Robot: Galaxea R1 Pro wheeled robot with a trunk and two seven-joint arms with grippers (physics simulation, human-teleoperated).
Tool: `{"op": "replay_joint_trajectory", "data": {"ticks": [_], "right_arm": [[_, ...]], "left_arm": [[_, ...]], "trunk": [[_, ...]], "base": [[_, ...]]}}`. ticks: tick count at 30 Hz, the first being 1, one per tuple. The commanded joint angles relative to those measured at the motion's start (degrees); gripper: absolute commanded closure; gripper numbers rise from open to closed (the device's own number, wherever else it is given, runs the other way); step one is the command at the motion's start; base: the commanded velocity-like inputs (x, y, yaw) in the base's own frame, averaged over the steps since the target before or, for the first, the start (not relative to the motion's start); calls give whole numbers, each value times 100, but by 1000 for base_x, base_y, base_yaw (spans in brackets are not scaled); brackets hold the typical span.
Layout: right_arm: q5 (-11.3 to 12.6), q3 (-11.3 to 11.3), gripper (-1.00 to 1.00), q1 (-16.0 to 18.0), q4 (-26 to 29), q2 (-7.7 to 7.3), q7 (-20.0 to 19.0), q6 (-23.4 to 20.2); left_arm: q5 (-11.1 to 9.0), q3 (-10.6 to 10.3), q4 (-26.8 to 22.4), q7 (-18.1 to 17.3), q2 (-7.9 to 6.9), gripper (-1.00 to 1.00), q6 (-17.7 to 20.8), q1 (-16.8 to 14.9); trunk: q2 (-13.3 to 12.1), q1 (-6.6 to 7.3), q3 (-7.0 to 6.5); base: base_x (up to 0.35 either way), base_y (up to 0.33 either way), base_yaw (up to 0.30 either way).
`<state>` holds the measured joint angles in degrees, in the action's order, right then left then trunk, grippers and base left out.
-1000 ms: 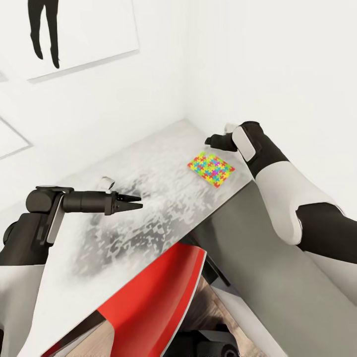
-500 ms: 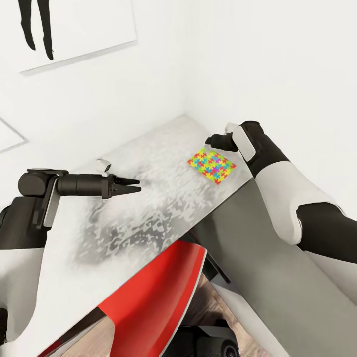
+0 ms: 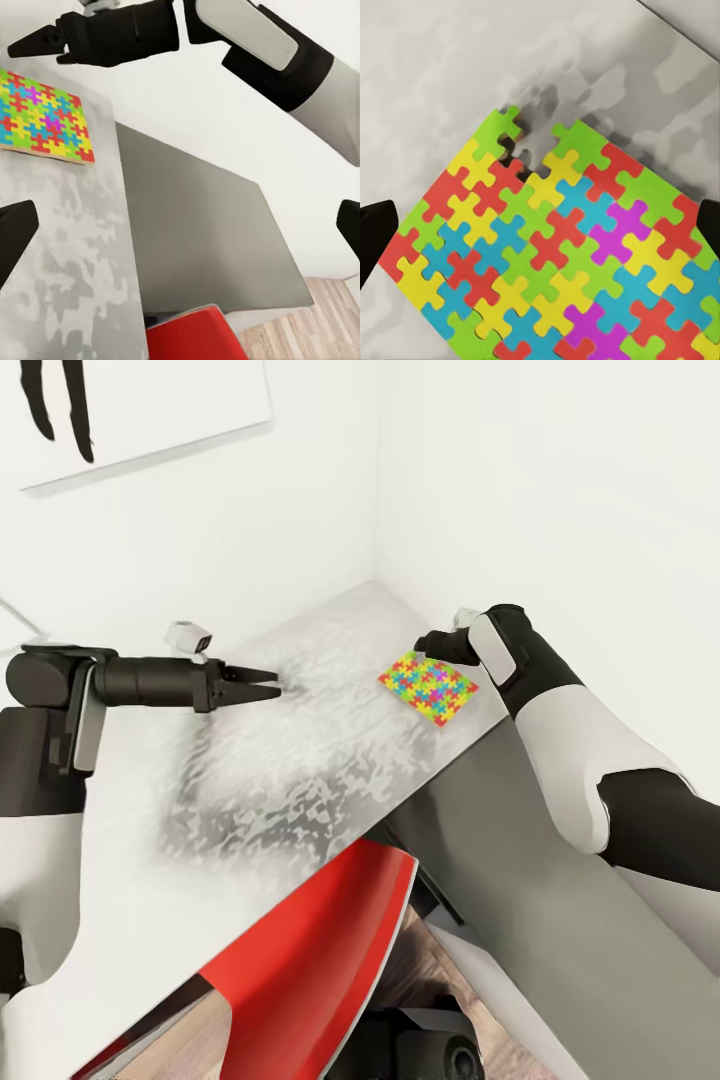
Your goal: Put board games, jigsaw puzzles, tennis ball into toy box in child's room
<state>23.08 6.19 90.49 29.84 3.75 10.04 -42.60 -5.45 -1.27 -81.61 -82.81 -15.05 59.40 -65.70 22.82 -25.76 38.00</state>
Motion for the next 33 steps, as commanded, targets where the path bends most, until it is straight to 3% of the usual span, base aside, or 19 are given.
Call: {"op": "replay_joint_trajectory", "data": {"ticks": [1,22,33], "right_arm": [[60,27,-100,4,5,-4,51,-14],[70,21,-100,22,12,-9,54,-13],[102,15,-100,239,13,-1,51,-30]], "left_arm": [[-27,-13,1,1,-6,-100,60,-26],[-54,-52,-4,-7,-7,-100,60,-105],[-53,-57,-4,-8,-10,-100,60,-102]], "trunk": [[10,-3,17],[10,-3,215],[10,-3,319]], "base": [[0,0,0],[0,0,0],[0,0,0]]}}
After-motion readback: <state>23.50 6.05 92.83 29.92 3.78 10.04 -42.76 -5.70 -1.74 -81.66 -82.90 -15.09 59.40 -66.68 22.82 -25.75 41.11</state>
